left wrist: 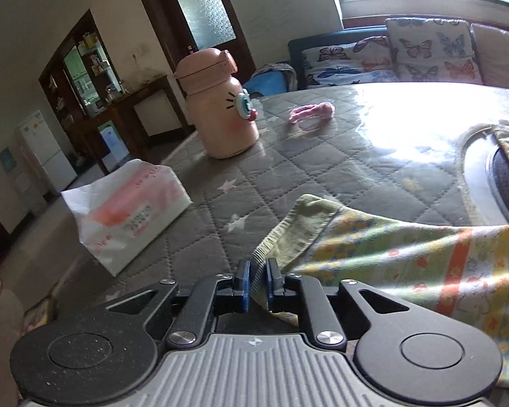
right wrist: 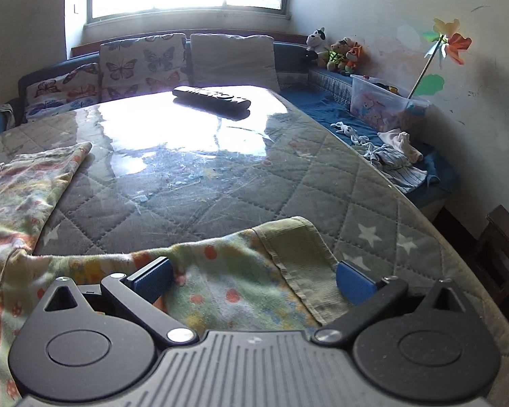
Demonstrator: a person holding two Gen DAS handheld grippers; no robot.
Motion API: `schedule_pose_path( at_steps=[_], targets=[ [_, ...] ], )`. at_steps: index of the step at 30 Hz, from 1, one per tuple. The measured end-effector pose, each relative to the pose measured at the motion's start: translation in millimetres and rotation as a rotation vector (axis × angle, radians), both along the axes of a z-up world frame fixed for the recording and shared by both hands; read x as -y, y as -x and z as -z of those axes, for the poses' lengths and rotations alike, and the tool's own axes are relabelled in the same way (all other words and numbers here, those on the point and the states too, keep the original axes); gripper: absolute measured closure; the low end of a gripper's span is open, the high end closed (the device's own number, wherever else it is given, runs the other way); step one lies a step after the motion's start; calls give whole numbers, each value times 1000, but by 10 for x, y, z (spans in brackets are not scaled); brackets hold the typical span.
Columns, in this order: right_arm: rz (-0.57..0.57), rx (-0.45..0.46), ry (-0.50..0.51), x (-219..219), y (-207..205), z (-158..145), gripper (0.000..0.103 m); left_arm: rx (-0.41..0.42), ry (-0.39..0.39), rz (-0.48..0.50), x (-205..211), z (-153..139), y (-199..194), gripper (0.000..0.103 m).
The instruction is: Fold clothes
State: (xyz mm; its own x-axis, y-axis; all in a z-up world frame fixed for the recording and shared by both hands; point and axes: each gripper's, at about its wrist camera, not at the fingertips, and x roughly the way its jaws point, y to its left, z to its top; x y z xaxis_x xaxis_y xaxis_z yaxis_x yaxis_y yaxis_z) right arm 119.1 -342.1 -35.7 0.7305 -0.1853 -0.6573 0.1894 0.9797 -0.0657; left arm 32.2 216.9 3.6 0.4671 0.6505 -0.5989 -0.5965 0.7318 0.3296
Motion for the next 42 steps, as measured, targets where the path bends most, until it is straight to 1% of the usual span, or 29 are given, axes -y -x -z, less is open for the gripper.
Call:
schedule_pose_path(
  at_steps=[1,2,4,6,9,11,14,20,22,24,27,28,29,31,36,39,40,42],
  targets=[
    [6,-1,-7,34,37,-4,0,-2,2,0,-1,-6,21,89],
    [10,-4,-12,61,80,-6,0,-5,4,0,-2,-13,41,87],
    [24,-8,0,90,157,-32,0,-10,8,-1,-4,-25,82,79],
    [18,-4,21,75,242,-79,0,3,22,20,52,-84,112,57],
    [-31,20,15,-26,321,-176,1,40,33,91,237,-205,127,51],
    [-101,43,-4,-216,363,-275,1,54,37,151,407,-250,97,47],
    [-210,67,-34,-514,419,-410,2,52,44,253,696,-235,8,47],
    [-437,51,-76,-1137,539,-484,11,48,59,458,1272,-204,-170,48],
    [-530,36,-91,-1402,612,-496,18,42,65,516,1433,-173,-215,49],
    [-583,28,-100,-1543,659,-521,23,28,74,557,1545,-107,-238,54],
    [-686,16,-113,-1810,752,-557,29,6,76,619,1701,-16,-236,54],
    [-714,10,-111,-1893,774,-552,33,6,65,638,1750,6,-213,57],
    [-743,4,-110,-1974,794,-546,35,11,48,657,1798,18,-188,58],
    [-799,-8,-106,-2137,835,-534,40,20,40,701,1865,22,-131,58],
    [-882,-43,-95,-2420,884,-465,52,41,28,817,1999,31,27,57],
    [-907,-67,-88,-2491,914,-398,60,51,21,895,2088,42,112,57],
    [-911,-74,-85,-2503,921,-380,63,55,19,916,2112,47,136,57],
    [-915,-83,-83,-2510,939,-352,67,58,21,947,2136,54,165,59]
  ],
)
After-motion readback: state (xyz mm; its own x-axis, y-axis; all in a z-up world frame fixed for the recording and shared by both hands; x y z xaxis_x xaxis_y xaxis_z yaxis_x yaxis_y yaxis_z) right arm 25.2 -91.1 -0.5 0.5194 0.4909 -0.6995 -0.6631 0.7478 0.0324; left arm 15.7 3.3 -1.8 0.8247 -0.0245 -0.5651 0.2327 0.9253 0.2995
